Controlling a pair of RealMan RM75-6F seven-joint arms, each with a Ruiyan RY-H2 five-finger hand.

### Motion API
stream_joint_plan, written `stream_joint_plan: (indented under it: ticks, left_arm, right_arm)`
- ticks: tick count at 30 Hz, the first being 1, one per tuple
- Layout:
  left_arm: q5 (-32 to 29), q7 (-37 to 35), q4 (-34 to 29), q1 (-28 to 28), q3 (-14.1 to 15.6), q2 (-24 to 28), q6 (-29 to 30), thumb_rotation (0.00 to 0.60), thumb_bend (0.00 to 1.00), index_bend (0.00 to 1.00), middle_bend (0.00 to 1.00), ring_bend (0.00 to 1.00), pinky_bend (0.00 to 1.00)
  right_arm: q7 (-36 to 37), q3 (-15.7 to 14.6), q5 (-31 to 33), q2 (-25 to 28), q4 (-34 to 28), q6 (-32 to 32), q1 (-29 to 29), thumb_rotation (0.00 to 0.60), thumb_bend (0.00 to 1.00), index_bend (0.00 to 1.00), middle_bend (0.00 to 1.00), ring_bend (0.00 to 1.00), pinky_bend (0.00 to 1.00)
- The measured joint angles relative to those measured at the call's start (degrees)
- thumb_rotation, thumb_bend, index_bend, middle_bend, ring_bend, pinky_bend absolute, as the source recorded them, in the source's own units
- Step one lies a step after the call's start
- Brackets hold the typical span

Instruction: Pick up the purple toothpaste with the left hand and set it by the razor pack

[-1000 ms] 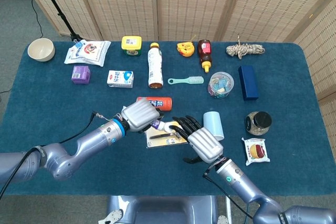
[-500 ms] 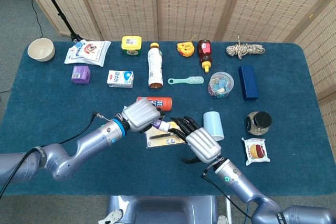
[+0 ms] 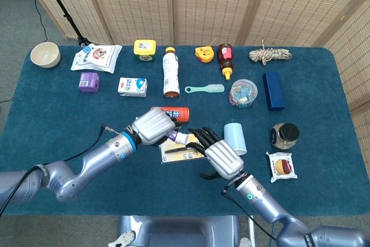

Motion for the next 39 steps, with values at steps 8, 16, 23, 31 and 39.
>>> stream_joint_plan:
  ticks: [8,16,23,31,39]
  left_arm:
    - [2.82,-1.20,-0.27,3.01,-0.02,0.03,3.04,0.600,0.85,0.53,0.44,0.46,0.54]
    - [4.56,-2.29,-0.13,5.32,-0.43,0.22,5.05,0.600,0.85,0.53,0.44,0.46,0.54]
    - [5.47,-2.89,-0.06,7.07,-0.50,0.47,5.98,0.600,0.85,0.53,0.44,0.46,0.54]
    - [6.19,-4.46,0.86,8.64,-1.13,0.46,6.47,0.600,0.84,0.53,0.44,0.46,0.54]
    - [6.93,-5.93,1.58,9.64,-2.11,0.62,6.41,0.600,0.83,0.53,0.44,0.46,0.54]
  right_arm:
    - [3.76,-0.36,-1.13,1.53,-0.69,1.95,-1.30,0.600,0.15,0.04,0.00,0.00,0.00]
    - [10.45,-0.64,-1.50,2.03,-0.13,3.23,-2.51,0.600,0.15,0.00,0.00,0.00,0.00]
    - [18.84,-0.40,-0.40,1.92,0.91,3.18,-3.20,0.361,0.15,0.00,0.00,0.00,0.00]
    - [31.49,0.34,0.70,1.39,3.29,2.43,-3.63,0.028,0.05,0.00,0.00,0.00,0.00]
    - [41.44,1.29,2.10,0.55,5.10,1.56,-4.04,0.000,0.00,0.00,0.00,0.00,0.00]
